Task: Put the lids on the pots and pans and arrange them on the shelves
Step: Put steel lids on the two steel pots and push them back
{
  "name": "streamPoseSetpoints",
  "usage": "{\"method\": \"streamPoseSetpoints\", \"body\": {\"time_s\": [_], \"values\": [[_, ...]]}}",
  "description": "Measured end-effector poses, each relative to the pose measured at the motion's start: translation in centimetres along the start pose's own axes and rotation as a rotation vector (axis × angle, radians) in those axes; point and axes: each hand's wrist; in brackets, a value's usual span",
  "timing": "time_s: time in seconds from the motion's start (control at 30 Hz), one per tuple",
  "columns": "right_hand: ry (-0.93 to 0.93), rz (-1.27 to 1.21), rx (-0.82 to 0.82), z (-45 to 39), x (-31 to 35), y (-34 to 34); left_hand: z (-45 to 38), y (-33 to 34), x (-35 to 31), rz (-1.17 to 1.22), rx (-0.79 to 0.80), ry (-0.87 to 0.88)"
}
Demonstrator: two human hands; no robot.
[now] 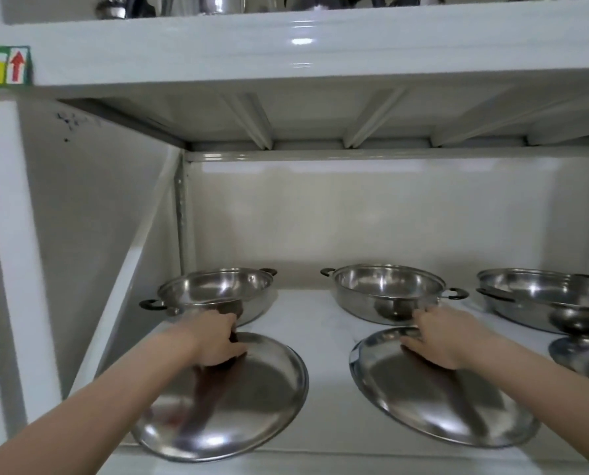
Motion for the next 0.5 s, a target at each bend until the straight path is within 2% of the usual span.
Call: {"method": "streamPoseSetpoints", "body": {"time_s": [0.27,0.4,0.5], "values": [[-0.040,0.058,-0.073,0.0,-0.3,0.9,0.6,0.7,-0.4,0.018,0.026,0.027],[-0.079,0.028,-0.053,0.0,-0.4,0.7,0.8,0.6,-0.7,0.033,-0.004,0.025],[-0.102,-0.008,-0.108,-0.2,-0.2,-1.0,0.6,-0.9,-0.4,0.062,-0.052,0.014]]}}
Point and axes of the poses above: each hand's wrist, its own z-axis away from the middle knuckle, its own y-axis out of the palm, x = y × z, and after that the axes turned 9 degrees about -x, right-handed
